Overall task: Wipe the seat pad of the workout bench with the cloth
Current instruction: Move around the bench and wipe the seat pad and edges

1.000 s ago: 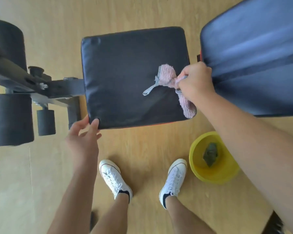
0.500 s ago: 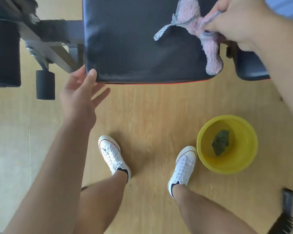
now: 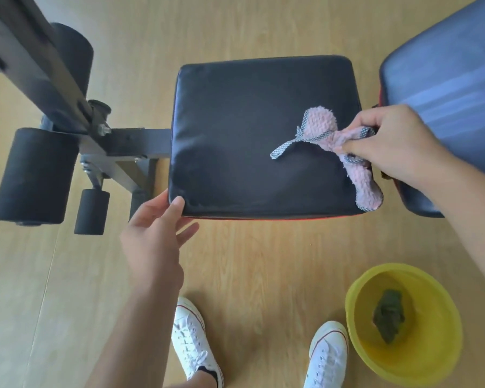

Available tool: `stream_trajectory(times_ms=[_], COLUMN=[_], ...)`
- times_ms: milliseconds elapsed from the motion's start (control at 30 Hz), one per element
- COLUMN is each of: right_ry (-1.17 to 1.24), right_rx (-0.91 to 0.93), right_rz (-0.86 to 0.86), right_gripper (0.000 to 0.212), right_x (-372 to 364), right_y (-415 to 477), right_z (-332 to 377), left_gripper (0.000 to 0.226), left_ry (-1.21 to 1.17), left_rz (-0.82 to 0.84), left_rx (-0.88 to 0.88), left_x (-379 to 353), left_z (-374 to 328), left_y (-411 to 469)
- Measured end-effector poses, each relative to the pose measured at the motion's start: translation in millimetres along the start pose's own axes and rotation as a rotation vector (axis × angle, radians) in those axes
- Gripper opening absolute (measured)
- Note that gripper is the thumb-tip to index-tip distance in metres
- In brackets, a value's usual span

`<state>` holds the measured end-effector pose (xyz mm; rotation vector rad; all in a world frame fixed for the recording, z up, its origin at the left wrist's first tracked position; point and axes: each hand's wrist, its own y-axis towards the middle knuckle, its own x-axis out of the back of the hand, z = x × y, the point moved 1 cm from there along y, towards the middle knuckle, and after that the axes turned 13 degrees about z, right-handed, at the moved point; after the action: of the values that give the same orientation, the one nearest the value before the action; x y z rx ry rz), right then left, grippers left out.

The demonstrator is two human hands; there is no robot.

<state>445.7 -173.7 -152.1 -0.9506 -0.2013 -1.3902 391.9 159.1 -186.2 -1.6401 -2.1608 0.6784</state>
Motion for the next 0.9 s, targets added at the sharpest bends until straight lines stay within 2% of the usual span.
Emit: stream_trajectory(times_ms=[100, 200, 233, 300, 367, 433, 467, 567, 633, 700, 800, 867, 900], right_ry=[0.024, -0.01, -0.042, -0.119, -0.25, -0.399, -0.441, -0.386, -0.312, -0.289, -0.338, -0.416, -0.467], right_rx=[0.001, 0.068, 0.122, 0.312, 0.557, 0.704, 0.697, 0.31, 0.171, 0.259, 0.612, 0.73, 0.717], right_rz=[0.02, -0.147, -0.195, -0.181, -0.045, 0.013, -0.024, -0.357, -0.458, -0.407, -0.153, -0.033, -0.075], right_gripper=[0.006, 0.002, 0.008, 0.019, 0.015, 0.018, 0.022, 0.019, 0.02, 0.022, 0.018, 0.022, 0.026], right_x=[5, -8, -24, -75, -124, -128, -114, -57, -66, -109, -163, -155, -135], right_y=[-3, 9, 11, 7, -15, -33, -31, 2, 28, 30, -2, -20, -21], right_z=[5, 30, 45, 69, 76, 61, 48, 24, 43, 80, 104, 86, 74], left_gripper=[0.019, 0.021, 0.021, 0.021, 0.022, 0.022, 0.02, 0.018, 0.018, 0.018, 0.017, 0.017, 0.019], left_ry=[-0.08, -0.126, -0.14, -0.181, -0.212, -0.221, -0.217, -0.232, -0.242, -0.22, -0.239, -0.225, -0.212], left_rz=[-0.047, -0.072, -0.076, -0.091, -0.129, -0.179, -0.201, -0.214, -0.206, -0.191, -0.175, -0.139, -0.104], left_rx=[0.04, 0.094, 0.111, 0.122, 0.09, 0.023, -0.011, -0.058, -0.034, 0.004, 0.055, 0.098, 0.113], left_x=[-4, -5, -6, -9, -16, -25, -28, -37, -32, -27, -25, -20, -17], left_z=[-1, -4, -5, -6, 0, 8, 12, 18, 18, 14, 8, 2, -2], left_y=[0, 3, 3, 4, 3, -1, -3, -8, -7, -8, -5, -8, -9])
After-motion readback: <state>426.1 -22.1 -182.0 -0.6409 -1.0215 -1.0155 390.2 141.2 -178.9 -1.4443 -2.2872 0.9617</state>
